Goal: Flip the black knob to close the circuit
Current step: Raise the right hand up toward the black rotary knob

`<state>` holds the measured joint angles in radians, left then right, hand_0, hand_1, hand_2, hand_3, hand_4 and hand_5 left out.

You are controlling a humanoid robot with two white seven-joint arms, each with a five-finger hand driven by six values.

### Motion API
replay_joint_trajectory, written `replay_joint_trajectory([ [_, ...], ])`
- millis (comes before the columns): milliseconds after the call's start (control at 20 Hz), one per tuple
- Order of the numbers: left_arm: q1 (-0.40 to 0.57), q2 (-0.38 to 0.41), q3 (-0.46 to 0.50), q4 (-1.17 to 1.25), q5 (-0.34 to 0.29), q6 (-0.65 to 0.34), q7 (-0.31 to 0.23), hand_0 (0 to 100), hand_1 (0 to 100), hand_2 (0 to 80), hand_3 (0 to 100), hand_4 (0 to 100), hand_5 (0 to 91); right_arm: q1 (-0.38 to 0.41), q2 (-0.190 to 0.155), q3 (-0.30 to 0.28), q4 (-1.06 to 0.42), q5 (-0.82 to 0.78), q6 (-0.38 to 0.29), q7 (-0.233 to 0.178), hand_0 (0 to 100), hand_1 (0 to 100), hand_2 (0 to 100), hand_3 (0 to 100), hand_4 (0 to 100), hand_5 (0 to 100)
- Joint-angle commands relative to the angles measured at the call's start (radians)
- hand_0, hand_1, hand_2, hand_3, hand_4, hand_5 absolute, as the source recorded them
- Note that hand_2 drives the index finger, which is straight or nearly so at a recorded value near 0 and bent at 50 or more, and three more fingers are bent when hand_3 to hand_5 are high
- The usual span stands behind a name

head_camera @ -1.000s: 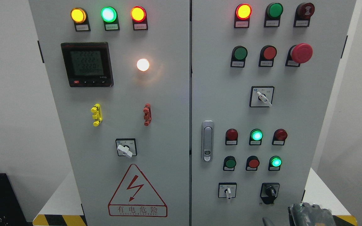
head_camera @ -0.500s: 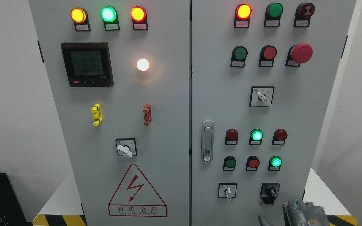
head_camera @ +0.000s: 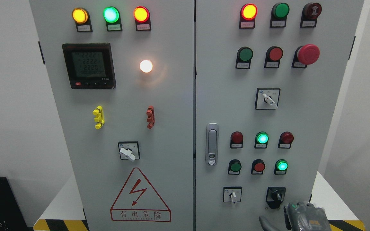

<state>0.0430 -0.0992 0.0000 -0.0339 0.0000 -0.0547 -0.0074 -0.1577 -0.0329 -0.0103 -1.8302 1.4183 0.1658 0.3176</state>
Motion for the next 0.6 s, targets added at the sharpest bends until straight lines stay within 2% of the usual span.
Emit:
replay_joint_trajectory([
  [0,0.0,0.001,0.011,-0.001,0.008,-0.001,0.0,0,0,0.0,5,3,0.0,-0.013,-0.016,-0.04,0.037,-0.021,0.0,0.003,0,0,88,100,79,85],
  [550,0.0,-0.001,0.011,-0.001,0.008,-0.001,0.0,0,0,0.0,5,3,0.0,-0.046,-0.015,-0.043,0.063,-0.038,0.018,0.0,0,0,88,100,79,85],
])
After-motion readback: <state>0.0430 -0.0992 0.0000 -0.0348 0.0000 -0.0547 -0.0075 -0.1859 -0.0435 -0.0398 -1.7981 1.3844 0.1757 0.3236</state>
